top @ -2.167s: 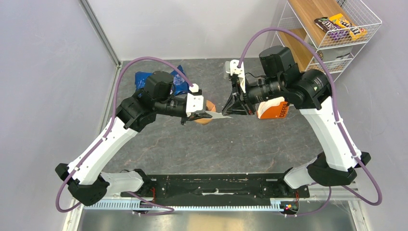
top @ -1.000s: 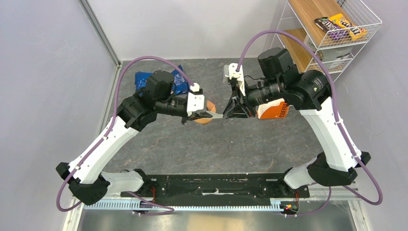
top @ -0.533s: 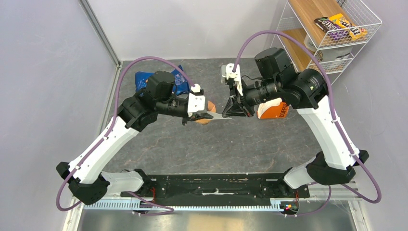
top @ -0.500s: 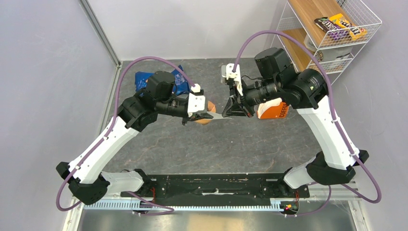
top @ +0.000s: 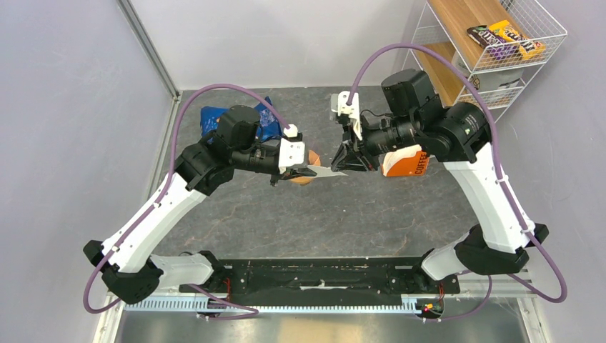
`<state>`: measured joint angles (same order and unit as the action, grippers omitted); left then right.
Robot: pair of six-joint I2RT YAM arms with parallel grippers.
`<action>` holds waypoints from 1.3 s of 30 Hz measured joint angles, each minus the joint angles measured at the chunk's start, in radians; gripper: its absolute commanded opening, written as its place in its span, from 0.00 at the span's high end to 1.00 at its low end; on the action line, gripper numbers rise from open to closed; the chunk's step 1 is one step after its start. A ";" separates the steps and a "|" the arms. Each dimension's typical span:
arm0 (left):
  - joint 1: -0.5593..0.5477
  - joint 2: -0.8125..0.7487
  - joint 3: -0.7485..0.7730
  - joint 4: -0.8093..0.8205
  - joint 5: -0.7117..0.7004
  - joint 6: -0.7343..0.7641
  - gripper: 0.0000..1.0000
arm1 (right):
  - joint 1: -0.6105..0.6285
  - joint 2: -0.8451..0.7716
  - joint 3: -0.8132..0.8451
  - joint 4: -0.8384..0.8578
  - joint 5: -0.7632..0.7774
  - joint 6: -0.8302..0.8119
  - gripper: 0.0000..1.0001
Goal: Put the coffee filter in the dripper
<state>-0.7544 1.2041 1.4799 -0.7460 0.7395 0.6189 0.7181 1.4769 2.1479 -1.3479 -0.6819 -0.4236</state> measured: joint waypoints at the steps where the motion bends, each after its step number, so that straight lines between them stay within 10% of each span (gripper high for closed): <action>1: 0.000 0.000 0.000 0.000 0.000 0.000 0.98 | 0.000 0.000 0.004 0.000 0.001 0.003 0.80; 12: 0.000 0.000 0.000 0.000 0.000 0.000 0.98 | 0.000 0.000 0.011 0.000 -0.002 0.003 1.00; 39: -0.060 -0.018 -0.008 -0.046 -0.019 0.233 0.98 | 0.000 0.008 0.011 -0.016 -0.031 -0.008 1.00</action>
<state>-0.8139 1.1858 1.4723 -0.7921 0.7204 0.8516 0.7181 1.4845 2.1586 -1.3643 -0.7124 -0.4320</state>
